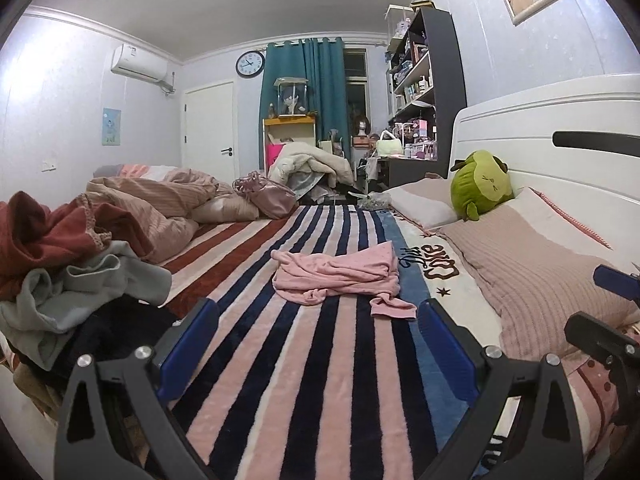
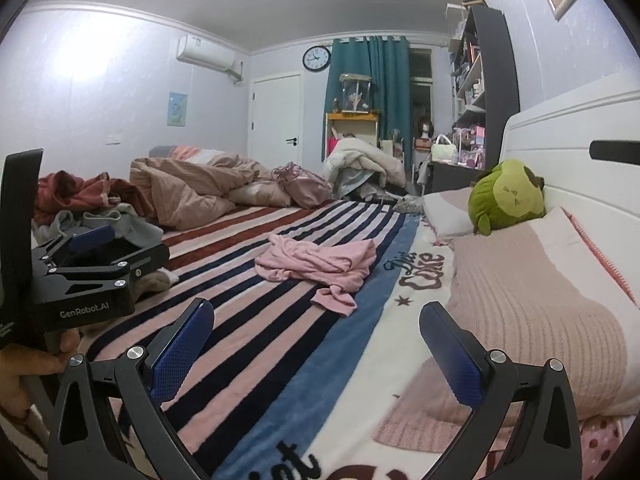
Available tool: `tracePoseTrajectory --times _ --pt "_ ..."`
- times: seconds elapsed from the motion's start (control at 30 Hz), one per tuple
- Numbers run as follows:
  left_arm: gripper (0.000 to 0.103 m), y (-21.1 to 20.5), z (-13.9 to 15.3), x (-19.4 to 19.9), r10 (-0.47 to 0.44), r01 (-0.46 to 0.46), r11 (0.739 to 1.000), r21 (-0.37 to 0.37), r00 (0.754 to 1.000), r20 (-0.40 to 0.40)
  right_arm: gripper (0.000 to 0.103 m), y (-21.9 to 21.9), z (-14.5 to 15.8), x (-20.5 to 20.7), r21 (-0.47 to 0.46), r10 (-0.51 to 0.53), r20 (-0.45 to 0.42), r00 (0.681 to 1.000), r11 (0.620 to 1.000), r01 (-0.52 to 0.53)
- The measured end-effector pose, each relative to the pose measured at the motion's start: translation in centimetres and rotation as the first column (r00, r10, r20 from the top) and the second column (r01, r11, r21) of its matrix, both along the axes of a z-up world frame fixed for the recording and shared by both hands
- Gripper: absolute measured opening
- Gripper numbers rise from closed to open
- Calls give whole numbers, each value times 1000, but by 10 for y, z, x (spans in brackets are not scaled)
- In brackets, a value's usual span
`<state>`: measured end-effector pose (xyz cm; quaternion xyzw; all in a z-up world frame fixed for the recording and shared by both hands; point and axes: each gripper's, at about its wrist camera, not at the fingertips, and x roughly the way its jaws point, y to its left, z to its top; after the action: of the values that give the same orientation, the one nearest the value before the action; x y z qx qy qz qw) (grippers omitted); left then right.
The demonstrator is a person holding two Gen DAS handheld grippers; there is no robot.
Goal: Fold small clothes
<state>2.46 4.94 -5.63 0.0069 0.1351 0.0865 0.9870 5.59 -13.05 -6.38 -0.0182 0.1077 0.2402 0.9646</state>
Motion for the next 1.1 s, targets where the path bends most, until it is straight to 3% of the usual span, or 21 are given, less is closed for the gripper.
tracePoseTrajectory --times 1.1 --pt "101 9 0 -8 -2 2 1000 -18 1000 -1 103 -17 0 -1 6 -40 16 999 999 40"
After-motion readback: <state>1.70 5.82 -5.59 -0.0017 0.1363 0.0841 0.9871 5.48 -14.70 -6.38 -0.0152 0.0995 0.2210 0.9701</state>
